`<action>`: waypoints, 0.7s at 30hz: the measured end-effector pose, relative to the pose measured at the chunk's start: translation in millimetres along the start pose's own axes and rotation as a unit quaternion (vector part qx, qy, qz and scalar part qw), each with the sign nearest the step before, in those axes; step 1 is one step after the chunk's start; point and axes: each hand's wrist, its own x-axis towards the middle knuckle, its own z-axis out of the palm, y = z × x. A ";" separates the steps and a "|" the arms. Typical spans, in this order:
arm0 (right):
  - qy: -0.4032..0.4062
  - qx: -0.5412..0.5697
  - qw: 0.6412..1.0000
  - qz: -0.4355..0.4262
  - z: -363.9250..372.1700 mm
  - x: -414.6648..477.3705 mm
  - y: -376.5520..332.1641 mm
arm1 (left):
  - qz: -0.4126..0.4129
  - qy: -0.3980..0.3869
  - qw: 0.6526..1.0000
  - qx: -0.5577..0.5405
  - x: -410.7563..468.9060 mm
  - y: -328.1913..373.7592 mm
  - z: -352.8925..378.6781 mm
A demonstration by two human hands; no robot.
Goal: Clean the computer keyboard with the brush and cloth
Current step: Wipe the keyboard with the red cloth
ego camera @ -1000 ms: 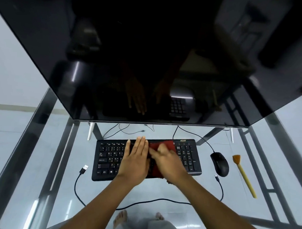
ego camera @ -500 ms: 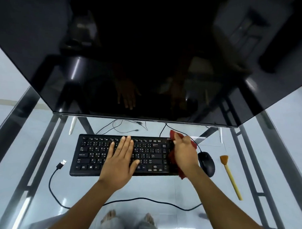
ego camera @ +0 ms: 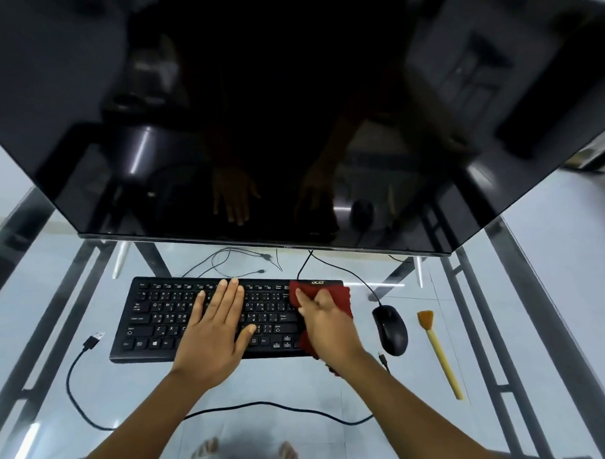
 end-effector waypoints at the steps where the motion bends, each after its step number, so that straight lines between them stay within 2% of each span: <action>1: 0.010 0.026 1.000 0.005 -4.4 -2.0 6.5 | 0.002 -0.003 1.000 0.000 -0.4 -0.2 -0.5; 4: 0.099 0.164 0.976 0.103 -20.5 -13.5 16.1 | 0.000 -0.007 1.000 -0.003 -1.0 -1.1 -0.5; 6: 0.090 0.242 0.962 0.084 -18.3 -23.1 2.5 | 0.000 -0.010 1.000 -0.003 -1.5 -0.6 -1.3; 7: 0.059 0.237 0.969 0.036 -10.5 -26.3 -2.9 | -0.001 -0.010 1.000 -0.007 -1.5 -0.7 -1.7; 8: 0.030 0.197 0.979 -0.047 -2.5 -28.1 -7.0 | -0.002 -0.009 1.000 -0.010 -1.6 -1.2 -1.9; 9: 0.002 0.161 0.983 -0.085 1.2 -29.6 -7.3 | -0.002 -0.009 1.000 -0.013 -1.5 -2.1 -2.3; 10: -0.009 0.136 0.986 -0.096 2.1 -30.9 -1.8 | 0.000 -0.010 1.000 -0.017 -1.5 -2.9 -2.8; 11: 0.017 0.116 0.987 -0.109 -1.4 -33.8 7.5 | 0.003 -0.010 1.000 -0.022 -1.4 -3.3 -3.2; 13: 0.062 0.101 0.992 -0.054 -13.0 -36.6 27.7 | 0.001 -0.007 1.000 -0.029 -1.5 -4.0 -3.8; 16: 0.067 0.163 0.984 0.016 -17.9 -44.4 26.6 | -0.003 -0.007 0.999 -0.033 -1.6 -1.8 -4.8; 17: 0.053 0.166 0.985 0.007 -12.3 -46.5 19.7 | -0.004 -0.008 1.000 -0.029 -1.2 -1.5 -4.8; 20: -0.028 0.162 0.979 -0.118 -6.2 -60.6 -3.6 | -0.004 -0.011 0.999 -0.030 -1.5 -2.3 -4.8; 21: -0.059 0.183 0.975 -0.111 -8.7 -60.7 -6.0 | 0.000 -0.011 0.999 -0.032 -1.4 -3.1 -5.2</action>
